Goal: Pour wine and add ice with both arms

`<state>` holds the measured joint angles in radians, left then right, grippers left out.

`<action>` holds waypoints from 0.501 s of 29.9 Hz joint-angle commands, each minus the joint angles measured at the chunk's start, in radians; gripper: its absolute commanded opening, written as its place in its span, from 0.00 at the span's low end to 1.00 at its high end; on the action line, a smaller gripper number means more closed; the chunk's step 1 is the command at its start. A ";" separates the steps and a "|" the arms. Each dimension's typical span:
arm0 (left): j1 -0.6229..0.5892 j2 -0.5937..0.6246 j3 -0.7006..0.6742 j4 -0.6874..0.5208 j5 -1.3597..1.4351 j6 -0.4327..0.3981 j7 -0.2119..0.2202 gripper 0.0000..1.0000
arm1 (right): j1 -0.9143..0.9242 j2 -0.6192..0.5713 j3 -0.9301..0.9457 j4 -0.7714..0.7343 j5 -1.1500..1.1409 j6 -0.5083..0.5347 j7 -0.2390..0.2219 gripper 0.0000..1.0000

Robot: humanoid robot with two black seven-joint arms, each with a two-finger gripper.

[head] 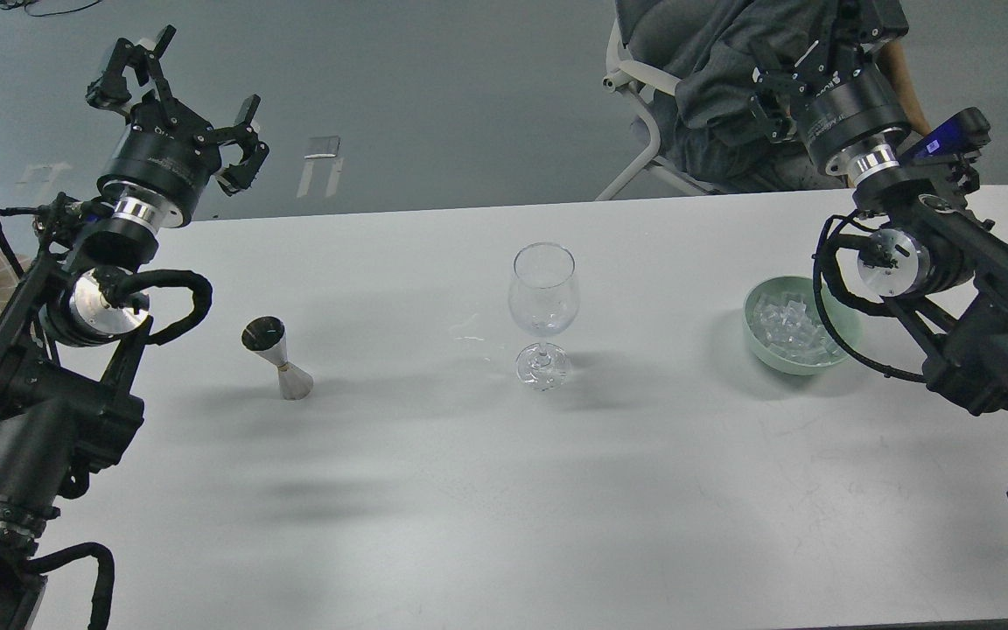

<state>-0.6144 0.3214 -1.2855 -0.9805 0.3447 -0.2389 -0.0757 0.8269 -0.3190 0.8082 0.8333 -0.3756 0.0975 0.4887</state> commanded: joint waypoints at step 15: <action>0.024 -0.016 0.078 0.016 0.016 -0.114 0.014 0.98 | 0.014 0.012 -0.015 -0.007 0.003 0.022 -0.124 1.00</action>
<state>-0.5893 0.2965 -1.2380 -0.9583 0.3451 -0.3309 -0.0649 0.8441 -0.3072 0.7969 0.8206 -0.3727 0.1166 0.3786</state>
